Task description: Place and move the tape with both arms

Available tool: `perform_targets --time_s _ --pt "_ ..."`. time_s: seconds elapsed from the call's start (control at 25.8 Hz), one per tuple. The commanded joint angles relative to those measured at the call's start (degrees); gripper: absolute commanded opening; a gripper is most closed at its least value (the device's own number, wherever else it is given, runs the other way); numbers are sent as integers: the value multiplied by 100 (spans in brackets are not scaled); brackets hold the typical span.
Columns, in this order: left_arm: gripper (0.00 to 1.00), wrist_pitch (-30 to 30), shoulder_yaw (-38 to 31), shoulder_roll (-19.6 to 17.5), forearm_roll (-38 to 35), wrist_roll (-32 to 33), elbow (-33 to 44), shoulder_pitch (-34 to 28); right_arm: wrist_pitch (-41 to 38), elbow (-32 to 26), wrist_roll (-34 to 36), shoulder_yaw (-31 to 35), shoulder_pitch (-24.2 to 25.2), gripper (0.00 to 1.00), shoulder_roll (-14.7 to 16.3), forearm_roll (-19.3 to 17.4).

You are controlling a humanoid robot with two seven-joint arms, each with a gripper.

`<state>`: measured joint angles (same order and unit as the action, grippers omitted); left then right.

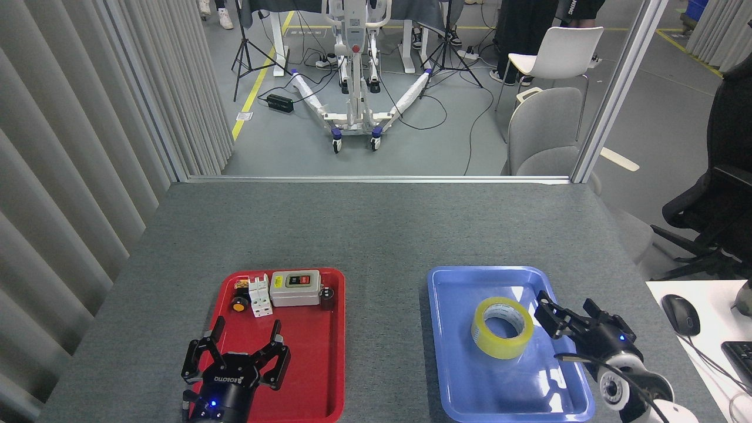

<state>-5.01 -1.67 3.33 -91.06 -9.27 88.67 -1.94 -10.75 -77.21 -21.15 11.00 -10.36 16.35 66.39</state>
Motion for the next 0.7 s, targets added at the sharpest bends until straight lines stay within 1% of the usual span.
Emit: perform_targets --time_s 0.0,0.04,0.12,0.19,0.27,0.35,0.39,0.46,0.54,0.66 --pt "100 -18 0 1 1 4 -87 88 -225 -488 1684 192 711 98 8 656" --pt "100 -18 0 1 1 4 -122 123 -208 -567 2159 113 843 97 158 674" --pt "100 -9 0 1 1 4 -192 185 -120 -690 2766 -327 922 97 483 674" --pt "100 -9 0 1 1 -4 -263 229 197 -804 2933 -705 957 97 694 665" --pt "100 -9 0 1 1 -4 -315 264 592 -936 2950 -951 1089 97 861 656" --pt "100 -9 0 1 1 -4 -333 290 689 -1103 2977 -1206 1247 97 1081 603" --pt "100 -9 0 1 1 -4 -333 290 689 -1191 3038 -1294 1318 97 1142 577" --pt "100 -9 0 1 1 -4 -333 290 689 -1314 3214 -1346 1529 97 1169 559" --pt "100 -9 0 1 1 -4 -342 290 680 -1314 3276 -1346 1696 98 1195 559" --pt "100 -9 0 1 1 -4 -342 299 697 -1235 3258 -1223 1740 99 1002 542"
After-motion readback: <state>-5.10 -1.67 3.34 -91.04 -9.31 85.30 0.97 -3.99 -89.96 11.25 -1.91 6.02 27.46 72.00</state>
